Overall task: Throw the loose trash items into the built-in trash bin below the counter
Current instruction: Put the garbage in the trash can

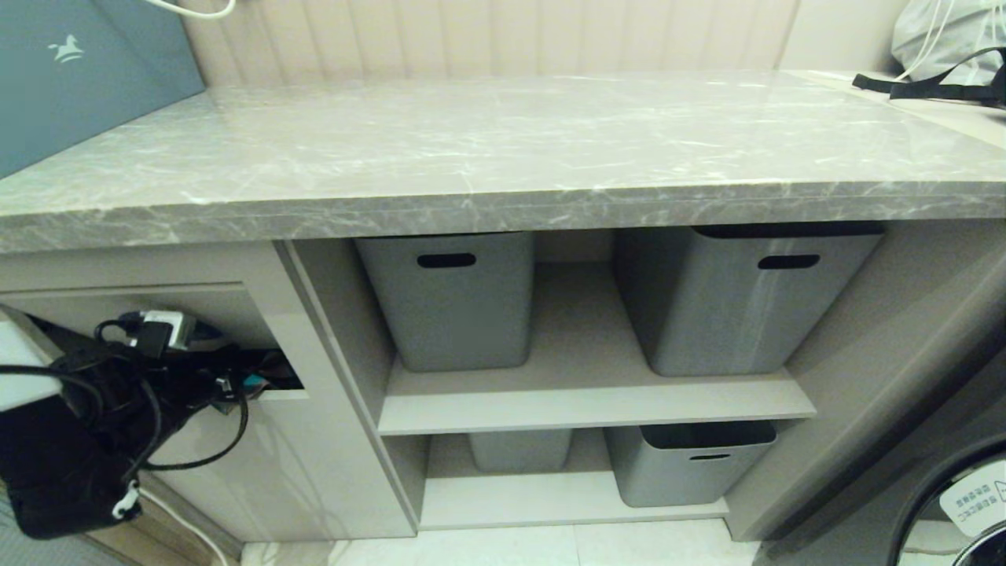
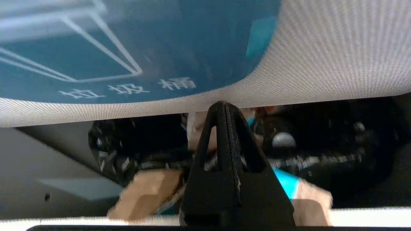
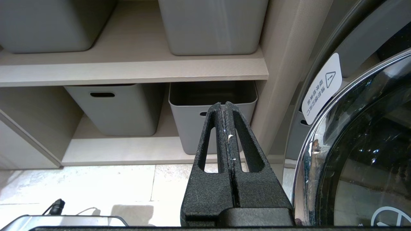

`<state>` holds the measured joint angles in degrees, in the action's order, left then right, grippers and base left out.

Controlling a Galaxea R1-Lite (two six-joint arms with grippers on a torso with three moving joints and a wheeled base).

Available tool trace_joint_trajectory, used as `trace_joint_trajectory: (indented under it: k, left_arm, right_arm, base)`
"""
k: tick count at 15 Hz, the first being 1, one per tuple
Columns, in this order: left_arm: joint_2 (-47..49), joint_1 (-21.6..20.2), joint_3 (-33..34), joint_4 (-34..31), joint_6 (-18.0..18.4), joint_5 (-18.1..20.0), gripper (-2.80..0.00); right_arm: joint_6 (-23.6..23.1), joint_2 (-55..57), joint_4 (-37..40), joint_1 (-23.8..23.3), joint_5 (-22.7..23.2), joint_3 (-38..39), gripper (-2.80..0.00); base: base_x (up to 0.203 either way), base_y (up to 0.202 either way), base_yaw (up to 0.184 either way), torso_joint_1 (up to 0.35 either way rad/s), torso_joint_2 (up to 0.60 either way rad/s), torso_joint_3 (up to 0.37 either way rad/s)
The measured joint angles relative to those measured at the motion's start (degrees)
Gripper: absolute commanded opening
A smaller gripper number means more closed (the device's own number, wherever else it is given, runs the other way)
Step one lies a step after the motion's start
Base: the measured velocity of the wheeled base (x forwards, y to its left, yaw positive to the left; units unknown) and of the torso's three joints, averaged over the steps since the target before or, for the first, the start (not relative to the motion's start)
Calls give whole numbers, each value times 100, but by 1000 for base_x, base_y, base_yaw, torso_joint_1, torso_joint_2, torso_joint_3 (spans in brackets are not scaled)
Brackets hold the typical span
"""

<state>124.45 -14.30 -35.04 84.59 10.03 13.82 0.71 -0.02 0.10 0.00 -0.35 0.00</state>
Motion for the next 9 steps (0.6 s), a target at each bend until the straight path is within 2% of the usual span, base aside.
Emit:
trace_joint_trajectory:
  k: [3, 9]
  left_arm:
    - [-287, 0, 409, 16, 5, 0, -280]
    - [-1293, 110, 1793, 46, -6, 0, -280]
  right_arm:
    - [0, 0, -1, 0, 1, 0, -280]
    - [0, 0, 0, 0, 2, 0, -280]
  base:
    - [0, 0, 0, 0, 0, 0]
    - [0, 0, 0, 0, 0, 0]
